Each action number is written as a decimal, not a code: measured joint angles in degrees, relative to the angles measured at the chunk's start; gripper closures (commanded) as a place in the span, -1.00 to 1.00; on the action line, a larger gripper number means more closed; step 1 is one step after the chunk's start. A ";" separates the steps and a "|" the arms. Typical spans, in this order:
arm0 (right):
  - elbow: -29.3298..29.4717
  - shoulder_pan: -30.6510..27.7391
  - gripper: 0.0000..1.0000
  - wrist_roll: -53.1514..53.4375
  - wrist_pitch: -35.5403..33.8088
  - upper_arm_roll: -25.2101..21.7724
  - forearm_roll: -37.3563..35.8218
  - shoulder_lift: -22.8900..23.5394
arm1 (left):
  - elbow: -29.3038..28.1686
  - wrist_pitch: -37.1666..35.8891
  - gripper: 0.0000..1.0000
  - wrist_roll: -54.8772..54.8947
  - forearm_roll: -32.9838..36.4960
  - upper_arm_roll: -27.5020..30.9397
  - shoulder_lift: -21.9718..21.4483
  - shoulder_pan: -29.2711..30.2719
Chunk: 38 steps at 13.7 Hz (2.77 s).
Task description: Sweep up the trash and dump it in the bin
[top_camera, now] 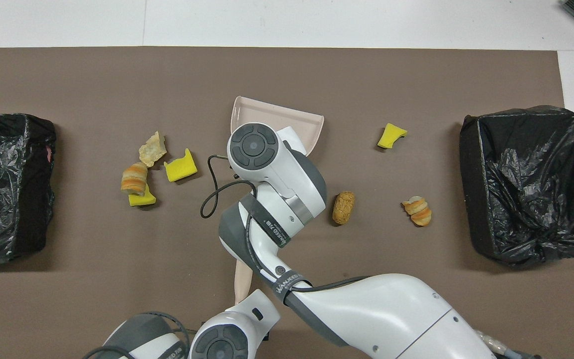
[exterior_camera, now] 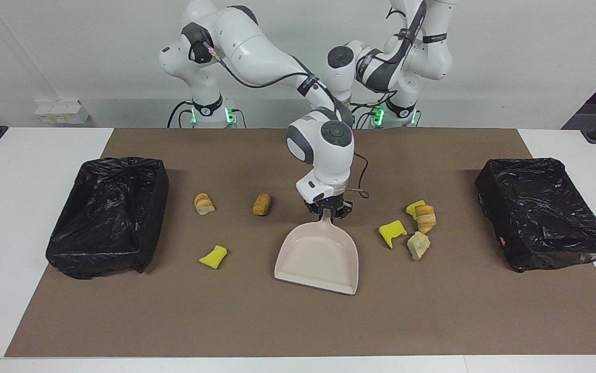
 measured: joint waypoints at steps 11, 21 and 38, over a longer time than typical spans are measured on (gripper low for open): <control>-7.26 -3.05 1.00 -52.47 -4.27 -0.05 -0.22 -6.92 | 7.93 -26.94 1.00 26.01 0.18 2.18 -13.43 30.16; -7.27 -5.95 1.00 -107.05 -9.84 -0.12 -4.06 -7.10 | 19.97 -19.95 1.00 25.01 2.48 2.17 3.50 49.66; -14.58 -6.20 1.00 -108.45 -6.87 0.06 -7.03 -10.39 | 12.28 -1.81 1.00 14.06 -3.08 0.06 11.22 27.07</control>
